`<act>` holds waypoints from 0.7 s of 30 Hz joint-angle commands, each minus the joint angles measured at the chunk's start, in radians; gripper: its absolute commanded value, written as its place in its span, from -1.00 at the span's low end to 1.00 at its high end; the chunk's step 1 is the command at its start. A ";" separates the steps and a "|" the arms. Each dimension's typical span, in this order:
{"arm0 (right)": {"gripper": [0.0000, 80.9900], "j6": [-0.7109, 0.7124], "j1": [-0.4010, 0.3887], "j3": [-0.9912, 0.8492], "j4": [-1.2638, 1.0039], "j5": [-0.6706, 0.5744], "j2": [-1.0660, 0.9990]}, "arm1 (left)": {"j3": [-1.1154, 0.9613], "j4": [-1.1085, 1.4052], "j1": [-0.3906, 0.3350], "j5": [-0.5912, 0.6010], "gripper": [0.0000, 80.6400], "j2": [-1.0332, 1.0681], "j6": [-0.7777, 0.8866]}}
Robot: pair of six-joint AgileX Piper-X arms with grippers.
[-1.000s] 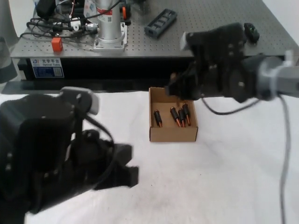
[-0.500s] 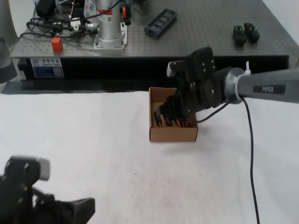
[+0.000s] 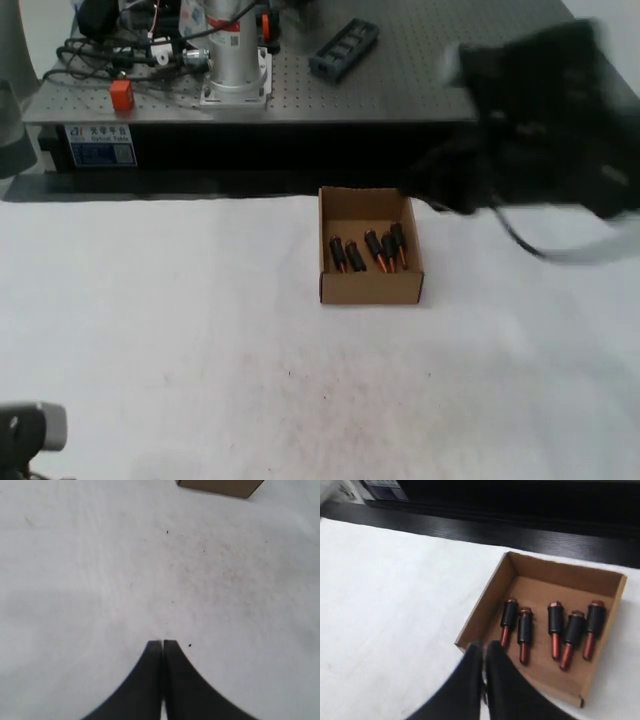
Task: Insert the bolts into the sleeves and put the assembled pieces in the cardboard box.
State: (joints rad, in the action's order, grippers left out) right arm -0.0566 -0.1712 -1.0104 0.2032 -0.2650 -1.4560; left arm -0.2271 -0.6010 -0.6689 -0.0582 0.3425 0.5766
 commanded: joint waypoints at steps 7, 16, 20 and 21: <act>-0.94 0.005 0.000 0.583 0.054 -0.019 0.700 | -0.004 -0.003 -0.003 -0.013 -0.98 -0.040 0.015; -0.94 0.005 0.000 0.869 0.055 -0.019 1.051 | -0.004 -0.003 -0.003 0.002 -0.98 -0.039 0.015; -0.94 0.005 0.000 0.946 0.055 -0.019 1.105 | -0.004 -0.007 -0.003 0.002 -0.98 -0.039 0.015; -0.94 0.005 0.000 0.960 0.055 -0.019 1.110 | -0.004 -0.014 -0.003 -0.002 -0.98 -0.039 0.015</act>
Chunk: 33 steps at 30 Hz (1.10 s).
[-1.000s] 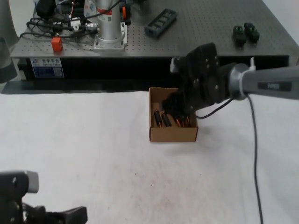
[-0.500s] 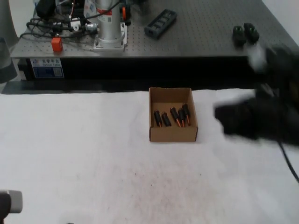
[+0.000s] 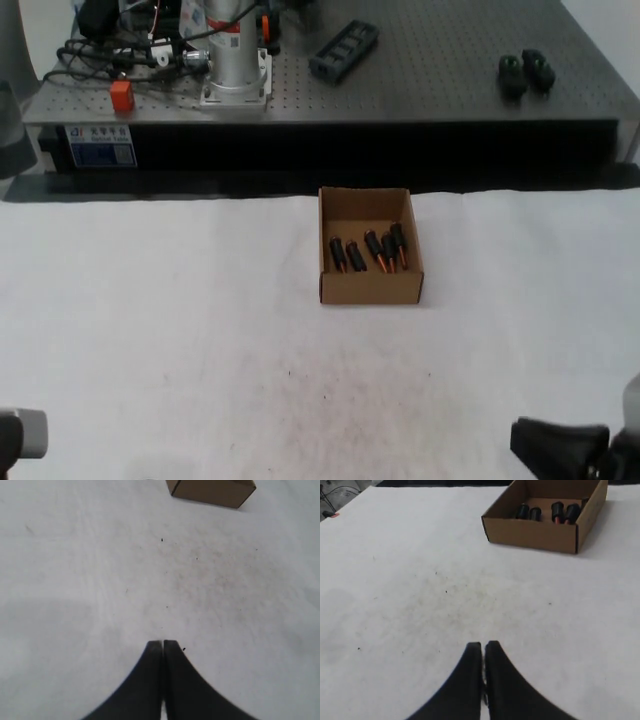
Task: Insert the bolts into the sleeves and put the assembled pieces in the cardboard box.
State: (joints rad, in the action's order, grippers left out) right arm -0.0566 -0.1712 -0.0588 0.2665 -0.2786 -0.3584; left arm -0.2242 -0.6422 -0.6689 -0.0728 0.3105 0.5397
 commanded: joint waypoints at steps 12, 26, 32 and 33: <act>-0.94 0.005 0.000 0.047 -0.001 -0.005 0.014 | 0.080 0.049 -0.003 -0.035 -0.98 -0.007 -0.177; -0.94 0.005 0.000 0.047 -0.001 -0.005 0.014 | 0.185 0.086 -0.003 -0.028 -0.98 -0.007 -0.068; -0.94 0.005 0.000 0.047 -0.001 -0.005 0.014 | 0.188 0.083 -0.003 -0.028 -0.98 -0.007 -0.068; -0.94 0.005 0.000 0.047 -0.001 -0.005 0.014 | 0.188 0.083 -0.003 -0.028 -0.98 -0.007 -0.068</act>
State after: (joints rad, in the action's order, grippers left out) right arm -0.0566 -0.1712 -0.0111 0.2721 -0.2786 -0.3539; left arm -0.0357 -0.5711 -0.6689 -0.0926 0.3105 0.4630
